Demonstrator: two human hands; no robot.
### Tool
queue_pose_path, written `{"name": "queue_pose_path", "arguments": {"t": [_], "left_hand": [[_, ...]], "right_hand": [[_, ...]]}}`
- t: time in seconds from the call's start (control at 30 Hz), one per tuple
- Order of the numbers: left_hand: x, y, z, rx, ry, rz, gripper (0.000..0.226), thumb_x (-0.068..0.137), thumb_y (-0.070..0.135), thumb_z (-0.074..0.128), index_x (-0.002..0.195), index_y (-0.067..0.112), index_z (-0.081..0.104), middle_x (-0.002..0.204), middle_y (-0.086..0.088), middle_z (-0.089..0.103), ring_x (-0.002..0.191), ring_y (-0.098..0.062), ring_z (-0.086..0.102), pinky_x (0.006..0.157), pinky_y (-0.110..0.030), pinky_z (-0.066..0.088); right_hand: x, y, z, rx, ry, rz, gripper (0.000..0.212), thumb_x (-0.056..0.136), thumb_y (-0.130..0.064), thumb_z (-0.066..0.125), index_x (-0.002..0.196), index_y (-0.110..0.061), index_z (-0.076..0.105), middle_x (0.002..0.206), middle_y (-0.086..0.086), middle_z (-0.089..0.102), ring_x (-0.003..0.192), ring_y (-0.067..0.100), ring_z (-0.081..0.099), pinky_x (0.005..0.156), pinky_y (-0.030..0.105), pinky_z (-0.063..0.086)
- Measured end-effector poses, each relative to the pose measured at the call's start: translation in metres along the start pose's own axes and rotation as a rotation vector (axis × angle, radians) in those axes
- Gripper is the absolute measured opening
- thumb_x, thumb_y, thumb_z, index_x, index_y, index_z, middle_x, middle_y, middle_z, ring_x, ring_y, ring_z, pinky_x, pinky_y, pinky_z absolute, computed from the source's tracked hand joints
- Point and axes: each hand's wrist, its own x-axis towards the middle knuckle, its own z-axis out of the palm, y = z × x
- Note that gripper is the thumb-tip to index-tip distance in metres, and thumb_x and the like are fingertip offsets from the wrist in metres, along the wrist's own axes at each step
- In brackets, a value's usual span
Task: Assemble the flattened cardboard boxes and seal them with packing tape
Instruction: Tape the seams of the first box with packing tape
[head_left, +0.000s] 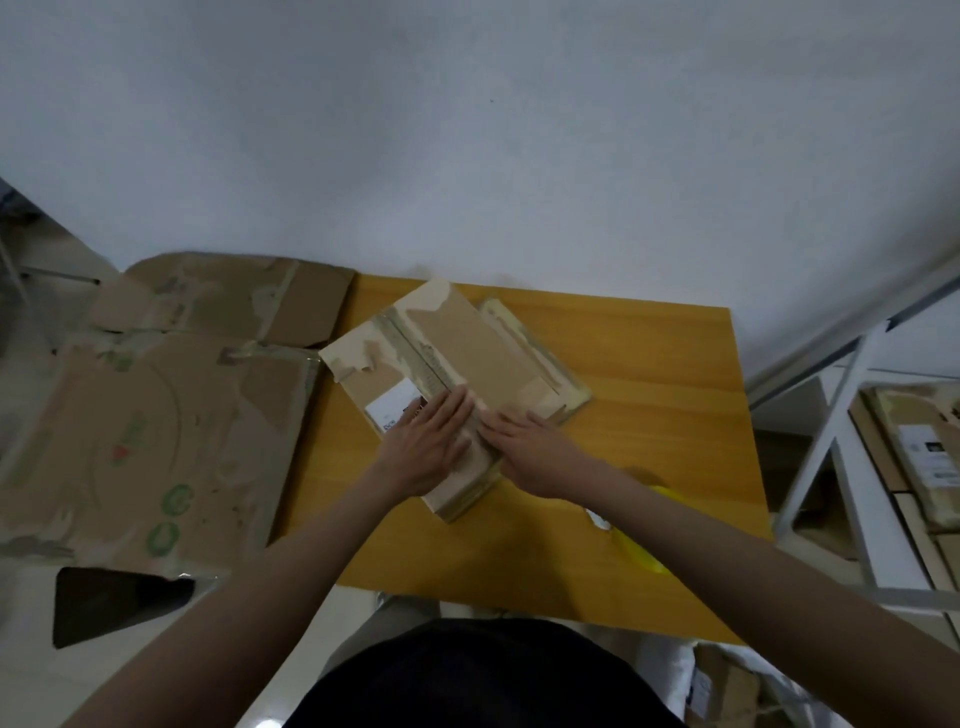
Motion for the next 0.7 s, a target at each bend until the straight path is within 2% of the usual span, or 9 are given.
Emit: {"name": "queue_pose_path", "arguments": {"t": [0.1,0.2,0.3,0.37,0.4,0.47,0.57,0.63,0.7], "left_hand": [[0.009,-0.031,-0.012,0.081,-0.013,0.035,0.089,0.082,0.063,-0.031,0.158,0.022,-0.011,0.165,0.004,-0.018,0.153,-0.017,-0.01,0.124,-0.044,0.008],[0.029,-0.071,-0.025,0.126,-0.074,0.068,0.092,0.078,0.066,-0.035,0.157,0.023,-0.014,0.164,0.003,-0.023,0.152,-0.019,-0.015,0.123,-0.047,0.006],[0.049,-0.111,-0.041,0.155,-0.11,0.086,0.073,0.095,0.061,-0.009,0.157,0.024,-0.014,0.163,0.002,-0.025,0.151,-0.024,-0.017,0.123,-0.054,0.009],[0.059,-0.135,-0.049,0.134,-0.103,0.073,0.068,0.1,0.056,0.009,0.157,0.027,-0.014,0.164,0.005,-0.023,0.151,-0.026,-0.015,0.122,-0.055,0.015],[0.063,-0.143,-0.052,0.134,-0.098,0.079,0.069,0.099,0.057,0.011,0.157,0.028,-0.013,0.164,0.007,-0.022,0.152,-0.026,-0.014,0.12,-0.057,0.019],[0.069,-0.153,-0.054,0.135,-0.096,0.095,0.071,0.096,0.059,0.009,0.158,0.03,-0.009,0.164,0.009,-0.019,0.152,-0.027,-0.013,0.116,-0.059,0.024],[0.073,-0.157,-0.052,0.009,-0.099,0.05,0.071,0.096,0.063,0.02,0.156,0.036,-0.007,0.164,0.011,-0.017,0.151,-0.035,-0.009,0.112,-0.065,0.024],[0.075,-0.161,-0.046,-0.077,-0.09,0.008,0.072,0.097,0.064,0.029,0.156,0.039,-0.003,0.165,0.01,-0.012,0.148,-0.045,0.004,0.108,-0.066,0.028],[0.074,-0.164,-0.043,-0.096,-0.043,0.014,0.073,0.094,0.068,0.03,0.155,0.039,0.003,0.165,0.009,-0.007,0.141,-0.047,0.023,0.104,-0.063,0.035]], "right_hand": [[-0.006,-0.002,0.003,0.0,-0.028,0.056,0.058,0.108,-0.036,0.028,0.16,-0.02,0.007,0.167,-0.005,-0.003,0.154,0.02,-0.003,0.124,0.047,0.007],[-0.008,-0.011,0.003,0.058,-0.016,0.134,0.058,0.108,-0.038,0.028,0.16,-0.022,0.009,0.167,-0.009,-0.001,0.154,0.017,-0.006,0.124,0.049,0.005],[-0.005,-0.023,0.003,0.097,-0.005,0.226,0.056,0.107,-0.041,0.028,0.159,-0.026,0.012,0.166,-0.013,0.003,0.154,0.016,-0.005,0.124,0.049,0.001],[-0.002,-0.028,0.0,0.115,-0.004,0.286,0.055,0.107,-0.043,0.028,0.159,-0.029,0.015,0.166,-0.016,0.006,0.154,0.017,-0.004,0.124,0.049,-0.001],[-0.001,-0.031,-0.003,0.121,-0.007,0.311,0.055,0.107,-0.043,0.029,0.159,-0.03,0.016,0.165,-0.017,0.007,0.154,0.018,-0.005,0.123,0.049,0.0],[0.002,-0.036,-0.008,0.123,0.002,0.355,0.054,0.107,-0.042,0.032,0.158,-0.031,0.019,0.165,-0.016,0.012,0.154,0.02,-0.001,0.122,0.047,0.006],[0.009,-0.047,-0.016,0.099,0.058,0.396,0.05,0.106,-0.038,0.036,0.154,-0.027,0.032,0.161,-0.009,0.028,0.15,0.027,0.018,0.114,0.044,0.022],[0.017,-0.057,-0.018,0.081,0.091,0.412,0.049,0.104,-0.035,0.041,0.151,-0.022,0.039,0.158,-0.006,0.034,0.142,0.031,0.029,0.107,0.043,0.03],[0.025,-0.064,-0.017,0.077,0.066,0.437,0.057,0.102,-0.04,0.045,0.153,-0.019,0.033,0.16,-0.003,0.028,0.14,0.03,0.029,0.107,0.042,0.032]]}}
